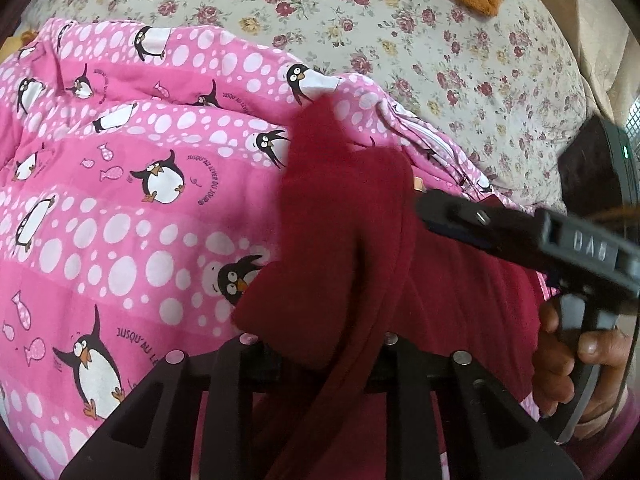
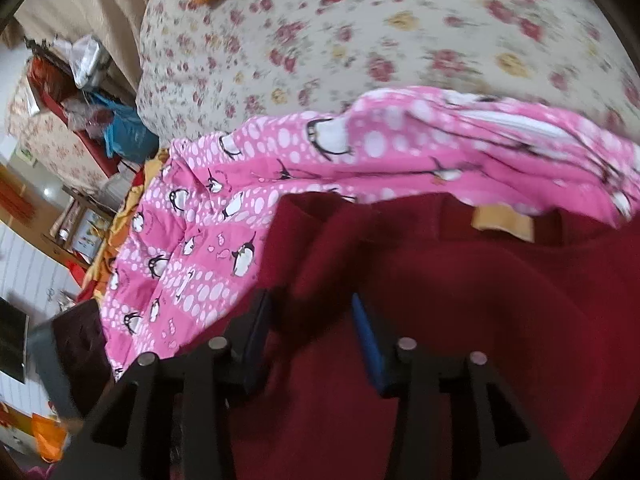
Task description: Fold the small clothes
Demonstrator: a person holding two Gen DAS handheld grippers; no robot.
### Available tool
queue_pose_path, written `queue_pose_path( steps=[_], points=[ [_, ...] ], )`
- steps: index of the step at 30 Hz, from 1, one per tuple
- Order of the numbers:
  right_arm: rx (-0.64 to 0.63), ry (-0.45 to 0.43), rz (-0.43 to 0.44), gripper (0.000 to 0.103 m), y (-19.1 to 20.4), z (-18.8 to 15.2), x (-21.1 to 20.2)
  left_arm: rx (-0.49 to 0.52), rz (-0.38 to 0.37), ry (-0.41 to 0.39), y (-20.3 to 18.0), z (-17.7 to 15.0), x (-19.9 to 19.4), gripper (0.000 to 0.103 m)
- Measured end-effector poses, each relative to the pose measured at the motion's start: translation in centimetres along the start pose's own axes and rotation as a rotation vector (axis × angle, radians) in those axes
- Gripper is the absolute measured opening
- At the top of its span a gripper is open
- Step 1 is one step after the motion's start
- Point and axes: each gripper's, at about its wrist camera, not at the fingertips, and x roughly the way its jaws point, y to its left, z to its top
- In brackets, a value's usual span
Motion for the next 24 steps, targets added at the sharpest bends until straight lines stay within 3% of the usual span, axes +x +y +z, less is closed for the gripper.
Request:
queue_pose_path(
  steps=[9,12,15,20,24],
  points=[
    [0.047,-0.054,-0.141,0.044,-6.4,-2.8,-4.4,0.032,0.034,-0.012,-0.4,-0.1,0.1,0.012],
    [-0.025,-0.098,-0.278,0.044,-7.0,-3.7,-5.6,0.03,0.033,-0.01,-0.3,-0.1,0.1,0.012],
    [-0.064,-0.118,-0.361,0.044,-7.9,-4.6,-5.7,0.033,0.036,-0.011,-0.4,-0.1,0.2,0.012],
    [-0.104,-0.159,-0.39,0.044,-8.0,-5.7,-5.2,0.035,0.043,-0.017,-0.4,-0.2,0.2,0.012],
    [-0.085,-0.173,-0.354,0.044,-8.6,-5.8,-5.7,0.026,0.046,-0.016,-0.5,-0.1,0.4,0.012]
  ],
)
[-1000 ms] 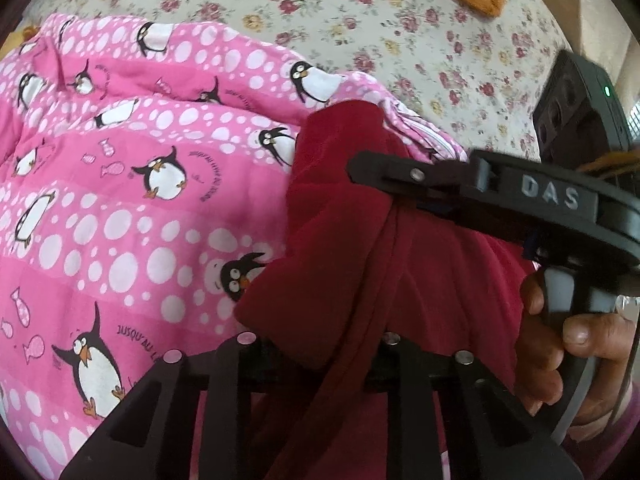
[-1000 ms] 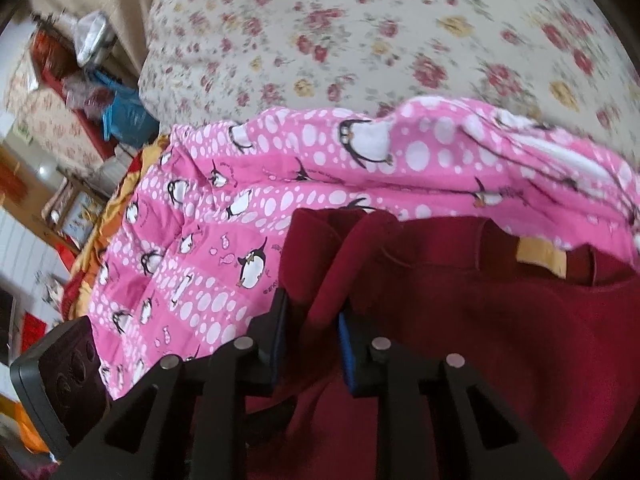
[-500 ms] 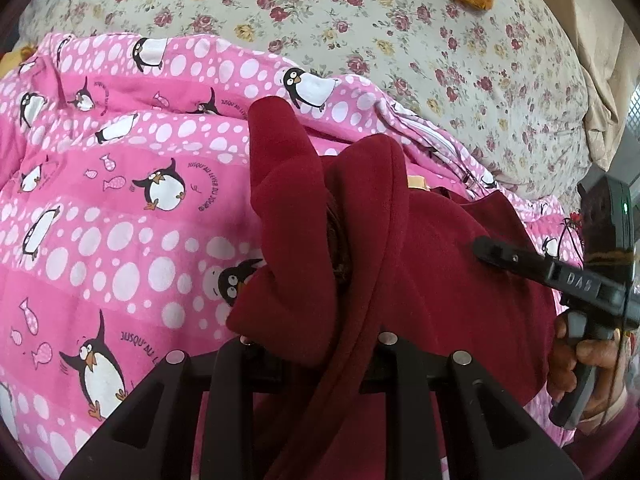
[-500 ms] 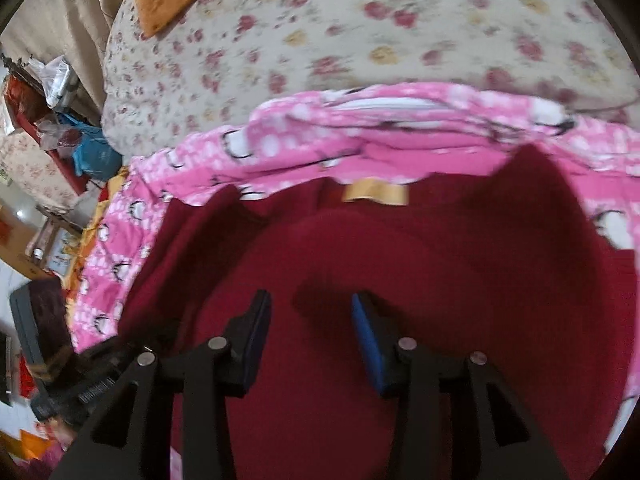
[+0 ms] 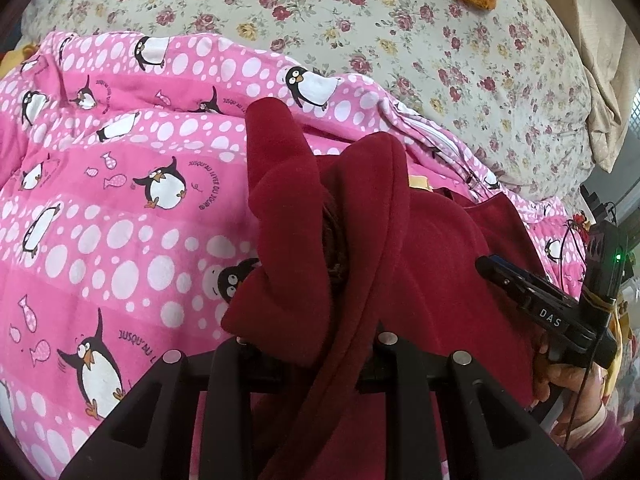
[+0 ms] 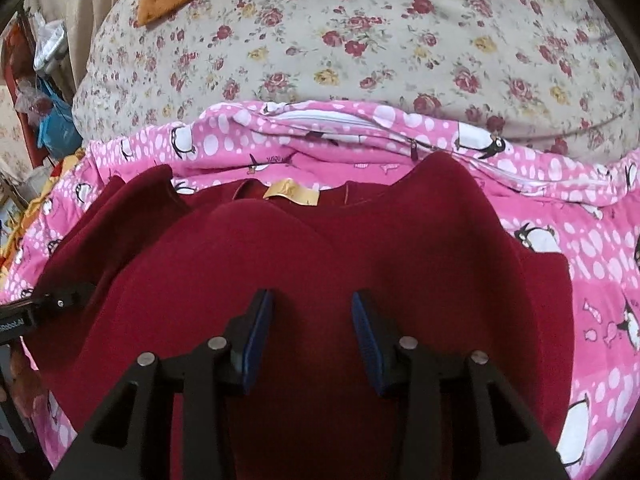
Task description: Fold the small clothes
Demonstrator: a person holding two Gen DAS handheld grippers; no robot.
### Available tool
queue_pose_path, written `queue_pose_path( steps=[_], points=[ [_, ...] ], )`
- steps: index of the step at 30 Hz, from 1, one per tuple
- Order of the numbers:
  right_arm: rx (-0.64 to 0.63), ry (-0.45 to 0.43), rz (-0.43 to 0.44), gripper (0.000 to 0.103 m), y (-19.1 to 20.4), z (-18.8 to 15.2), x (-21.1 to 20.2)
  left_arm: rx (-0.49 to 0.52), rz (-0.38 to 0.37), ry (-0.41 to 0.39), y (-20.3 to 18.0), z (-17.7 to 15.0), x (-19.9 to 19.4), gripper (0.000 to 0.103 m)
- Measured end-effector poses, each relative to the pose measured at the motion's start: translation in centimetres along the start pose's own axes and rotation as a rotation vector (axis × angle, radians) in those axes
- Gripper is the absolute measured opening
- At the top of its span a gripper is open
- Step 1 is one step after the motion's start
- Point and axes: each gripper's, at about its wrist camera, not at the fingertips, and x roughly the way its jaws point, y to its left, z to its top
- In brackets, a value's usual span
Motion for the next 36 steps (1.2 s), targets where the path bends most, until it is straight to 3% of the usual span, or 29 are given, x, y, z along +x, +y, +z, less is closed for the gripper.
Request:
queue_pose_path(
  steps=[4,9,12,14,19,25,31,34,36],
  points=[
    [0.021,-0.009,0.025,0.045,-0.3,-0.2,-0.1,-0.01,0.011,0.012,-0.1,0.2,0.3,0.015],
    [-0.003,0.013,-0.022,0.044,0.5,0.0,-0.3,-0.02,0.024,0.034,-0.4,0.5,0.6,0.02],
    [-0.021,0.031,-0.046,0.044,1.1,-0.3,-1.8,-0.023,0.022,0.034,-0.6,0.6,0.5,0.02],
    [-0.042,0.032,-0.046,0.044,1.1,-1.2,-2.8,-0.004,0.017,0.021,-1.2,0.8,0.2,0.012],
    [-0.067,-0.014,-0.051,0.045,1.0,-2.8,-3.0,0.007,-0.048,0.013,-3.0,1.3,-1.3,0.009],
    [-0.03,0.016,-0.006,0.045,0.2,-2.4,-3.3,-0.006,-0.104,0.033,-5.8,1.9,-3.0,0.009],
    [0.091,0.045,0.064,0.045,-2.4,-1.2,-5.0,-0.019,-0.147,0.083,-10.1,3.5,-2.7,0.009],
    [0.172,0.02,0.086,0.046,-4.6,-1.0,-5.7,-0.001,-0.173,0.108,-12.8,3.8,-2.2,0.009],
    [0.261,0.006,0.146,0.046,-6.5,-1.2,-5.7,0.016,-0.193,0.124,-14.9,3.8,-1.6,0.009]
  ],
)
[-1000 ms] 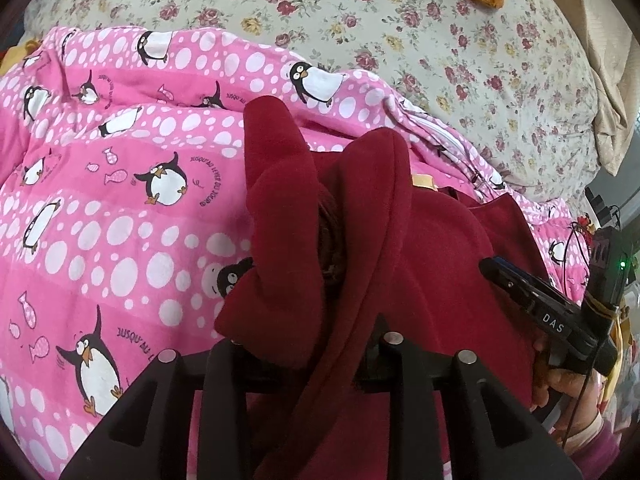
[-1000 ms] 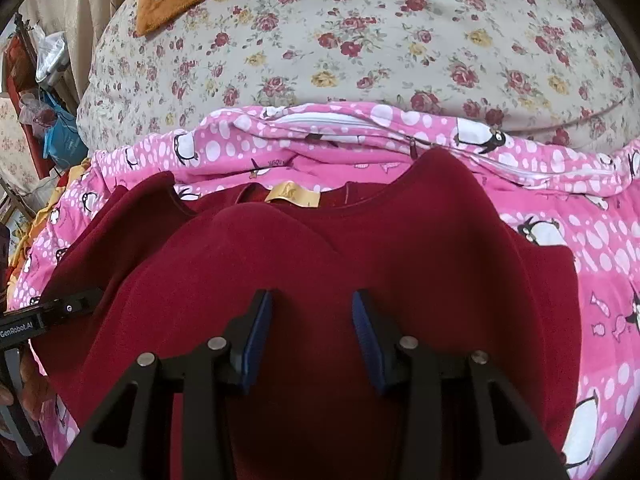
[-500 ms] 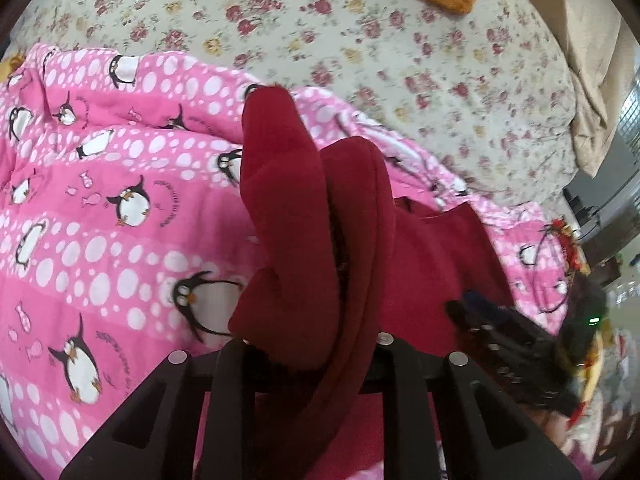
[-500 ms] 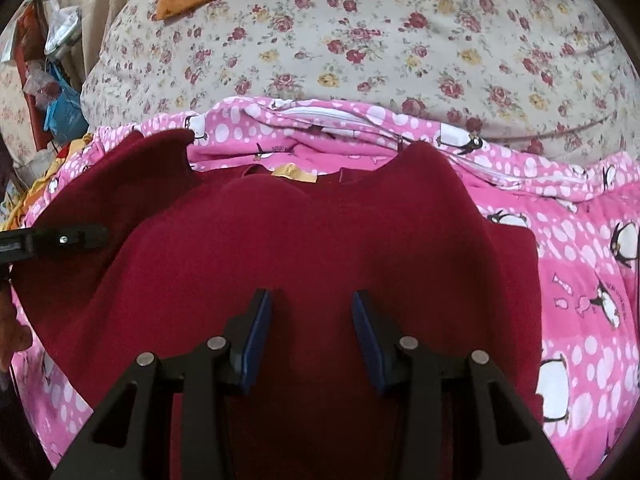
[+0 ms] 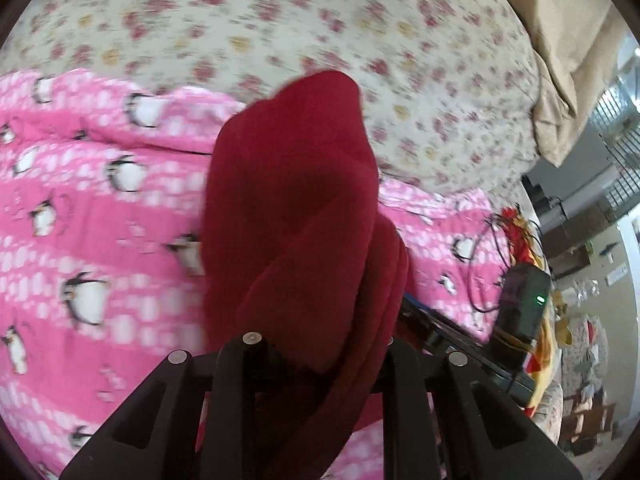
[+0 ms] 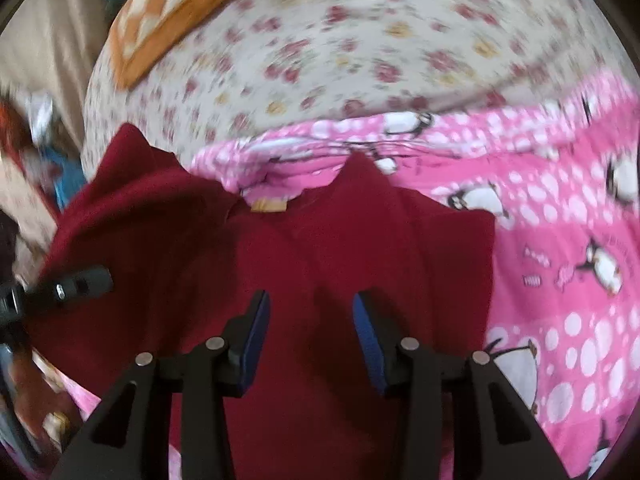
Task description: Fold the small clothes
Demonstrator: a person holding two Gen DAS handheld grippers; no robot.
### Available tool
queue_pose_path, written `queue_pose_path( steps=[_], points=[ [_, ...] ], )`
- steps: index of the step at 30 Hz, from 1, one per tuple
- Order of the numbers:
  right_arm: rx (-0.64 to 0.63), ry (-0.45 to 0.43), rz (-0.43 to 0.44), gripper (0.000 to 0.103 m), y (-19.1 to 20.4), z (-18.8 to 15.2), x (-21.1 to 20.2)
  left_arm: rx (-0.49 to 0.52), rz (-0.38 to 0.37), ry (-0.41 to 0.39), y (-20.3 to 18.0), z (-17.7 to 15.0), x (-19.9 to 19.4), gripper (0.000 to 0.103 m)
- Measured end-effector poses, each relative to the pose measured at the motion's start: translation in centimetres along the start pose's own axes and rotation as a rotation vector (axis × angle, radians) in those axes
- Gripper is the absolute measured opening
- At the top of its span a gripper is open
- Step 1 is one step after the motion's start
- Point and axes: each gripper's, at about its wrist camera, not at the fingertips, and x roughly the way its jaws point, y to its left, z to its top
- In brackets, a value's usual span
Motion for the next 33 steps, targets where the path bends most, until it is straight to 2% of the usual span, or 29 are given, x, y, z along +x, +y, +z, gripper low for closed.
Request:
queue_pose_path(
  steps=[1,4,7,8,10,12,14,17,20,23,25,27,29,33],
  points=[
    [0.066,-0.003,0.057,0.047,-1.4,0.0,0.0,0.005,-0.015,0.012,-0.9,0.0,0.8,0.009],
    [0.174,-0.016,0.155,0.047,-3.7,-0.5,0.3,-0.014,-0.081,0.065,-2.6,-0.7,3.9,0.009],
    [0.208,-0.032,0.215,0.046,-4.9,-0.9,0.4,-0.006,-0.062,0.125,-3.1,-2.1,7.4,0.009],
    [0.216,-0.029,0.219,0.046,-5.1,-0.8,0.4,0.0,-0.055,0.122,-3.0,-2.4,7.7,0.009],
    [0.238,-0.03,0.215,0.046,-5.5,-0.8,0.3,-0.003,-0.077,0.102,-2.8,-2.7,7.2,0.011],
    [0.28,-0.046,0.249,0.048,-6.2,-0.8,0.1,0.004,-0.101,0.116,-3.0,-2.6,6.4,0.022],
    [0.344,-0.061,0.286,0.052,-7.3,-0.6,-0.1,0.043,-0.146,0.136,-3.6,-2.8,5.3,0.029],
    [0.451,-0.074,0.342,0.053,-8.9,-0.7,0.1,0.108,-0.207,0.158,-4.1,-3.8,2.5,0.033],
    [0.504,-0.088,0.371,0.053,-9.5,-1.1,0.0,0.101,-0.178,0.125,-3.0,-4.7,0.5,0.034],
    [0.597,-0.134,0.459,0.067,-10.5,-1.8,-0.5,0.046,-0.136,0.067,-0.8,-5.8,-0.9,0.035],
    [0.653,-0.165,0.513,0.073,-11.0,-2.1,-0.7,0.023,-0.151,0.062,0.1,-6.7,-0.8,0.034],
    [0.609,-0.144,0.503,0.073,-10.6,-1.7,-0.6,0.021,-0.151,0.091,0.3,-7.4,0.4,0.035],
    [0.544,-0.118,0.463,0.073,-9.5,-1.2,-0.4,0.046,-0.117,0.113,-0.1,-8.3,1.9,0.035],
    [0.387,-0.053,0.387,0.074,-6.6,-0.1,-0.1,0.083,-0.072,0.097,-0.6,-8.9,2.7,0.035]
  ],
)
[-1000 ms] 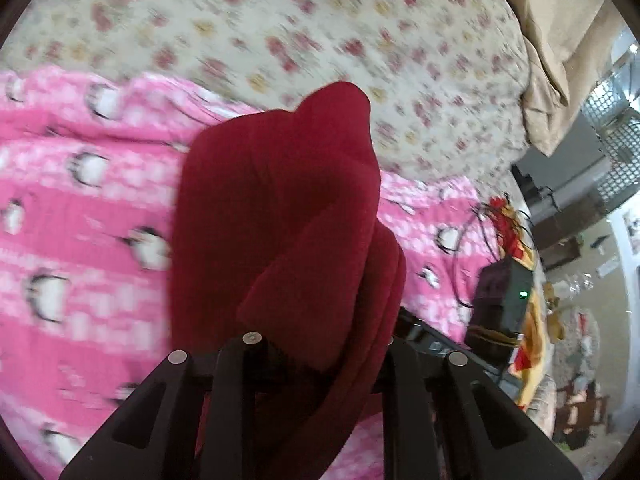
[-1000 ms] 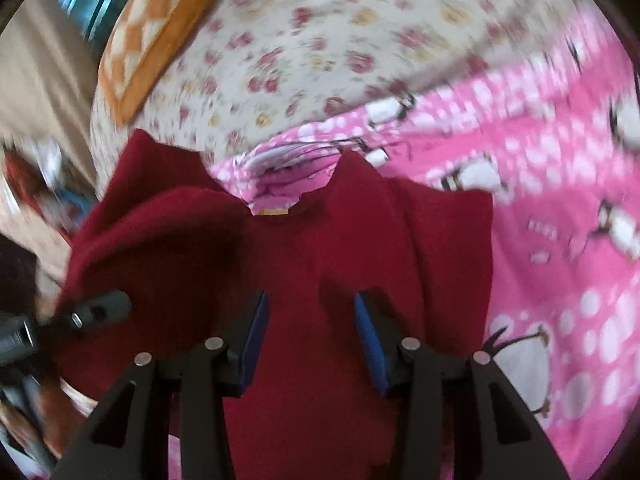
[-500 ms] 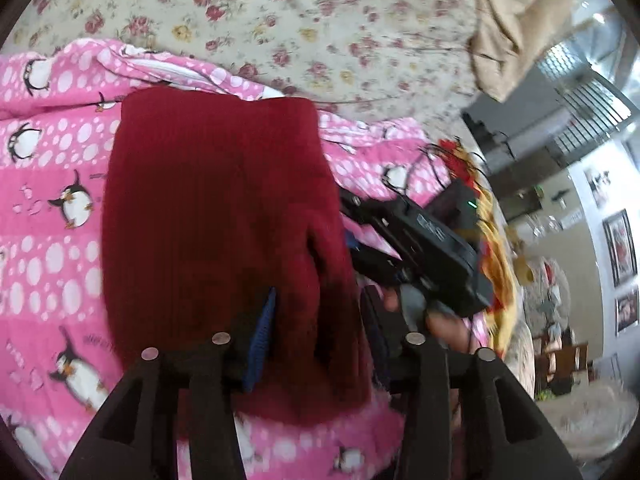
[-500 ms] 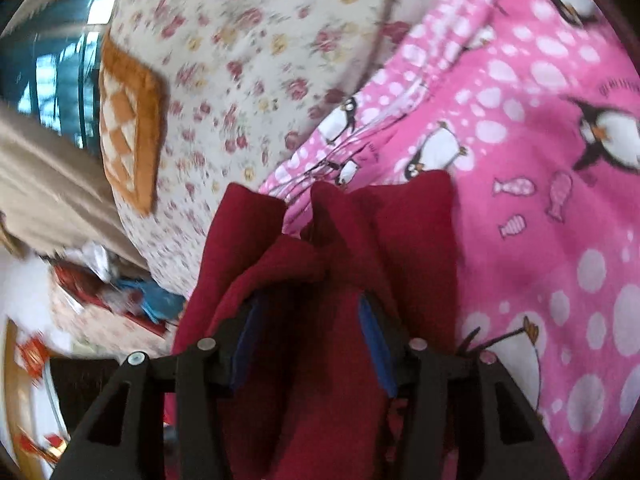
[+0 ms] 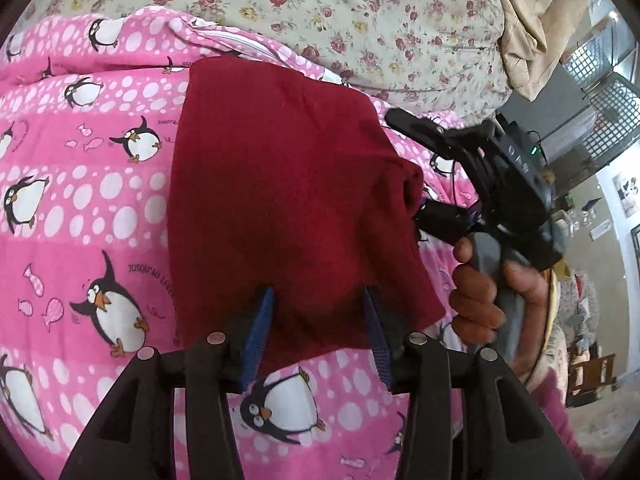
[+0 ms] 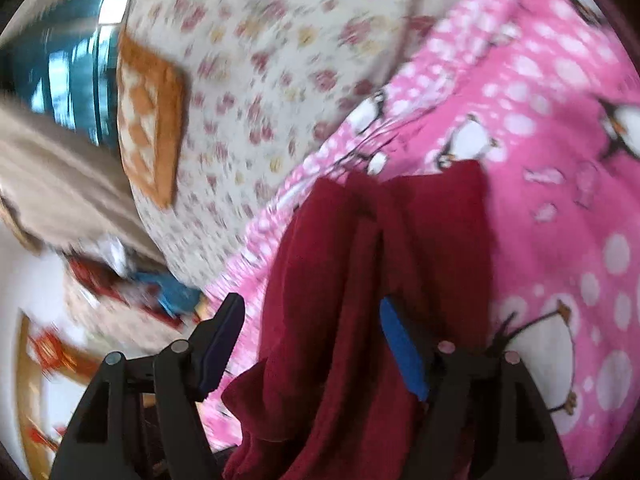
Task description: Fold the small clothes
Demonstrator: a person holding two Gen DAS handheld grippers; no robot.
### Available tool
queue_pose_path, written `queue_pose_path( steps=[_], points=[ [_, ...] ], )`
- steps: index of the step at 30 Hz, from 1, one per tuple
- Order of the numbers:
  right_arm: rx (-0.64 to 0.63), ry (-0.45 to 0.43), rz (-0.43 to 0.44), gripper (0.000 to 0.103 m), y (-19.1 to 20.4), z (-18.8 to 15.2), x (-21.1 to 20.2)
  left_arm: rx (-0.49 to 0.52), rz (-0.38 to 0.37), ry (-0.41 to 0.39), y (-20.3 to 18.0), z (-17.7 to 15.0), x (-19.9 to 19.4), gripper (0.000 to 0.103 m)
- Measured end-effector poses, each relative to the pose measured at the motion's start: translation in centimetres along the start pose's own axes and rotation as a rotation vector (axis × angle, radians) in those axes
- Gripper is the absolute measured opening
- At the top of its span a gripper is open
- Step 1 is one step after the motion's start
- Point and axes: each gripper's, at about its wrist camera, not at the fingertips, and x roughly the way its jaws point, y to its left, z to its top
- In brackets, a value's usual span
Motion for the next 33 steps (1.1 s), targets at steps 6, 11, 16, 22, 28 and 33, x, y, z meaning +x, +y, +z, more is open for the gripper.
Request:
queue_pose_path(
  steps=[6,11,16,22,28,33],
  points=[
    [-0.214,0.094,-0.203,0.019,3.3,-0.5,2.8,-0.006,0.031,0.001,-0.5,0.3,0.1,0.035],
    [-0.425,0.074,-0.329,0.016,7.0,-0.7,1.0,0.024,0.036,-0.017,-1.5,0.7,-1.8,0.035],
    [-0.472,0.015,-0.477,0.015,6.4,0.8,-1.5,0.033,0.077,-0.057,-1.6,1.9,-1.5,0.036],
    [-0.43,0.021,-0.518,0.044,3.8,0.9,-1.7,0.053,0.154,-0.052,-1.8,3.2,0.8,0.036],
    [-0.478,-0.044,-0.444,0.043,7.6,-0.3,-5.2,0.111,0.223,-0.061,-2.5,3.4,1.5,0.036],
    [-0.641,0.089,-0.54,0.024,8.7,-3.6,-1.8,0.123,0.221,-0.07,-2.3,2.9,1.6,0.038]
  ],
)
